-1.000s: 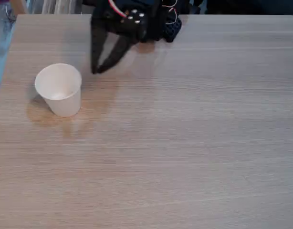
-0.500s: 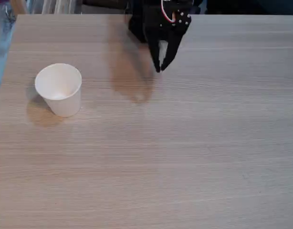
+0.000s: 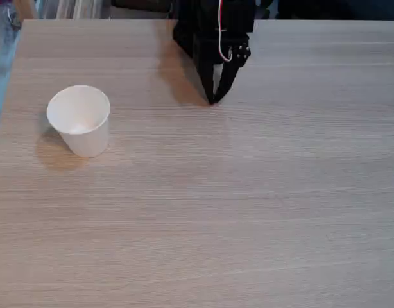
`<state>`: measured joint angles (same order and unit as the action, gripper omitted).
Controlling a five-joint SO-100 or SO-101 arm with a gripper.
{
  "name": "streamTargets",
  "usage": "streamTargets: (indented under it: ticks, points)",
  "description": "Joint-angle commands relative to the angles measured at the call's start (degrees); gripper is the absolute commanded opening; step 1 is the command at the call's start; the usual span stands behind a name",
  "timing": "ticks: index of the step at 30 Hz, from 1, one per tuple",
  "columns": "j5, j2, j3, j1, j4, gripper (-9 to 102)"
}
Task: Grasp a block and put it in the bin.
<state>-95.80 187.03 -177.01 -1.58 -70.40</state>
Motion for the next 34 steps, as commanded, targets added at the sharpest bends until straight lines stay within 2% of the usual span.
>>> streamTargets:
  ticks: [1, 6, 12, 34]
  points:
    - [-0.18, 1.76, -0.70, -2.46, -1.05, 0]
    - [2.72, 3.78, -0.88, -4.13, -6.68, 0]
    - [4.22, 3.87, -0.97, -1.58, -6.77, 0]
    - [4.48, 3.87, -0.97, -2.11, -6.77, 0]
